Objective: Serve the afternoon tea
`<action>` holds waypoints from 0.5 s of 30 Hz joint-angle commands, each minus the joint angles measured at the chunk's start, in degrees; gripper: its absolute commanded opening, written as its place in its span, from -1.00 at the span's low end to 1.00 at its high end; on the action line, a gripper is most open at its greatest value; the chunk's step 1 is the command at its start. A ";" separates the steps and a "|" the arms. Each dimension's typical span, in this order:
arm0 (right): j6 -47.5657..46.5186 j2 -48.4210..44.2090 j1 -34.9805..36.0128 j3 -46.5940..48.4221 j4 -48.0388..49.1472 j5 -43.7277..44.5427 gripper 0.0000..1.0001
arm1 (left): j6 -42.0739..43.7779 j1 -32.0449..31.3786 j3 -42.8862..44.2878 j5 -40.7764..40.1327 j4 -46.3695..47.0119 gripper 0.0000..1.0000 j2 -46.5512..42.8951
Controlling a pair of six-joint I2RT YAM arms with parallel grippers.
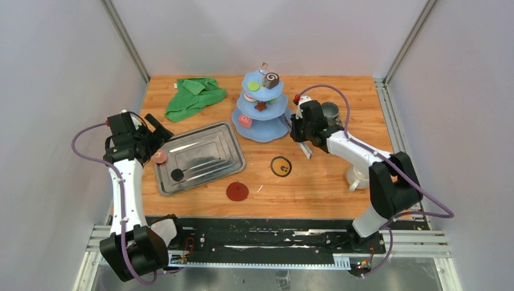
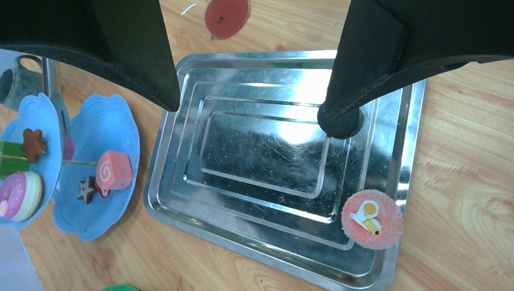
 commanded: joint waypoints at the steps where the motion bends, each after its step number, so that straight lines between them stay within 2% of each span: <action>1: -0.16 3.56 -1.14 3.36 2.43 -1.70 -0.99 | 0.76 -0.32 0.22 0.87 0.82 0.88 -0.51; 3: 0.08 4.51 -1.14 3.99 2.13 -1.87 -0.97 | 0.77 -0.36 0.24 0.79 0.82 0.88 -0.48; 4: 0.29 4.64 -1.14 4.05 1.95 -1.94 -0.91 | 0.73 -0.32 0.26 0.79 0.82 0.88 -0.43; 7: 0.61 4.15 -1.14 3.69 1.76 -2.20 -0.50 | 0.69 -0.34 0.26 0.71 0.86 0.88 -0.32; 10: 0.62 3.21 -1.14 3.06 1.52 -1.94 -0.23 | 0.70 -0.35 0.35 0.70 0.84 0.88 -0.17; 15: 0.71 0.90 -1.14 1.79 1.05 -2.33 -0.19 | 0.60 -0.32 0.52 0.72 0.82 0.88 -0.20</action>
